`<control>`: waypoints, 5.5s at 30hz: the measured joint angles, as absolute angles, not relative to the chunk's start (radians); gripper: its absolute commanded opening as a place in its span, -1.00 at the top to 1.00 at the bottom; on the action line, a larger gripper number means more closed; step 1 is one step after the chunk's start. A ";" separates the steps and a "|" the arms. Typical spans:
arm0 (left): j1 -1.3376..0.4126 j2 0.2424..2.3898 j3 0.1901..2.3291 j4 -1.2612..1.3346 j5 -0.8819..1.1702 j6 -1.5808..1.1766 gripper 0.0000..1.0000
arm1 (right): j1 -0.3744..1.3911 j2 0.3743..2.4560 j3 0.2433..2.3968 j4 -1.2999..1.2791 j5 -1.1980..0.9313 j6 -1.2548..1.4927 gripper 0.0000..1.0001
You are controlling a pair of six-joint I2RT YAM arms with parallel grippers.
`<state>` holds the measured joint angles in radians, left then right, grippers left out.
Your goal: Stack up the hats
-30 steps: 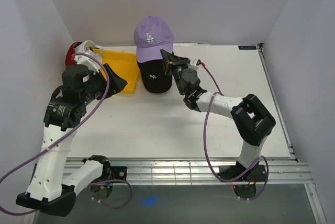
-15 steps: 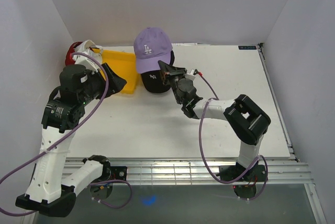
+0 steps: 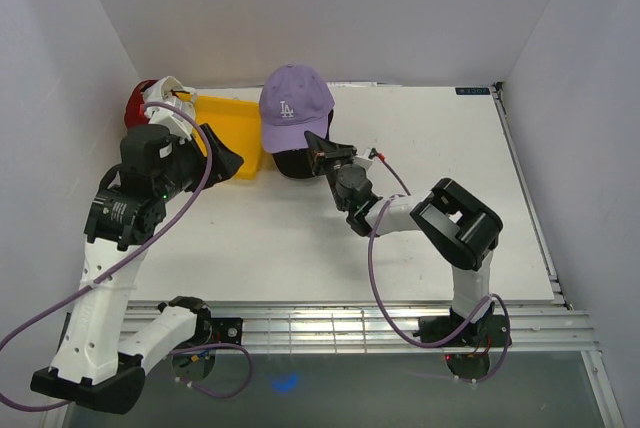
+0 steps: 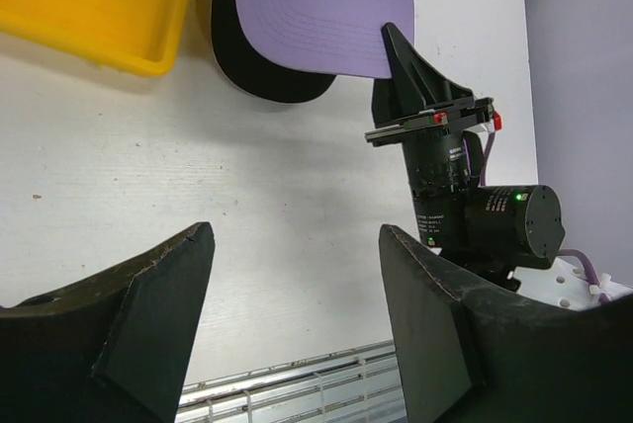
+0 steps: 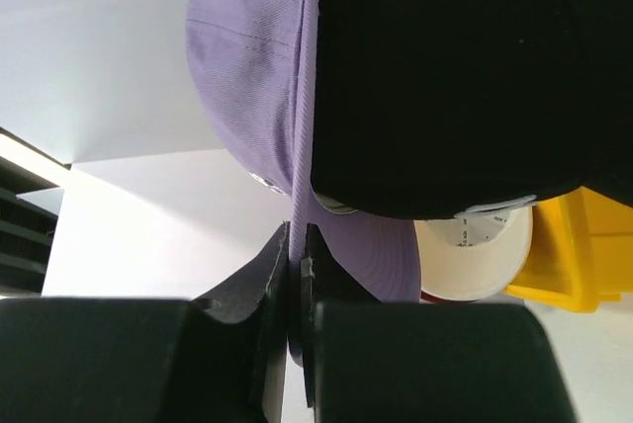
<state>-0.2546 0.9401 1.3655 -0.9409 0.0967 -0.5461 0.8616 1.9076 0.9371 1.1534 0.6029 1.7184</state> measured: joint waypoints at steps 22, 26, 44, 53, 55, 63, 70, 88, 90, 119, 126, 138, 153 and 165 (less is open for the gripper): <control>-0.256 0.944 1.303 -0.920 0.096 -0.538 -0.56 | 0.867 1.966 0.843 1.256 0.592 1.802 0.84; -0.256 0.943 1.302 -0.919 0.096 -0.537 -0.56 | 0.867 1.966 0.827 1.256 0.580 1.790 0.84; -0.257 0.941 1.286 -0.913 0.094 -0.531 -0.56 | 0.838 1.916 0.828 1.115 0.525 1.670 0.85; -0.257 0.941 1.267 -0.913 0.093 -0.529 -0.57 | 0.817 1.904 0.846 1.040 0.489 1.635 0.84; -0.257 0.941 1.267 -0.912 0.093 -0.527 -0.57 | 0.812 1.904 0.846 1.037 0.480 1.631 0.85; -0.257 0.941 1.260 -0.911 0.093 -0.523 -0.58 | 0.783 1.902 0.852 1.022 0.410 1.563 0.52; -0.257 0.941 1.254 -0.911 0.094 -0.523 -0.58 | 0.770 1.906 0.852 0.958 0.351 1.483 0.03; -0.257 0.941 1.245 -0.895 0.101 -0.523 -0.58 | 0.766 1.968 0.794 1.082 0.278 1.462 -0.29; -0.257 0.941 1.238 -0.889 0.102 -0.523 -0.58 | 0.766 1.968 0.788 1.093 0.278 1.462 -0.32; -0.257 0.939 1.223 -0.882 0.112 -0.508 -0.58 | 0.853 2.085 0.922 1.184 0.316 1.485 -0.37; -0.257 0.939 1.223 -0.882 0.111 -0.497 -0.58 | 0.858 2.111 0.952 1.186 0.334 1.493 -0.17; -0.257 0.940 1.223 -0.882 0.093 -0.486 -0.59 | 0.860 2.130 0.937 1.258 0.346 1.535 0.60; -0.257 0.940 1.222 -0.882 0.092 -0.486 -0.59 | 0.846 2.068 0.904 1.172 0.315 1.596 0.84; -0.257 0.942 1.218 -0.883 0.089 -0.486 -0.59 | 0.813 2.017 0.899 1.047 0.254 1.613 0.84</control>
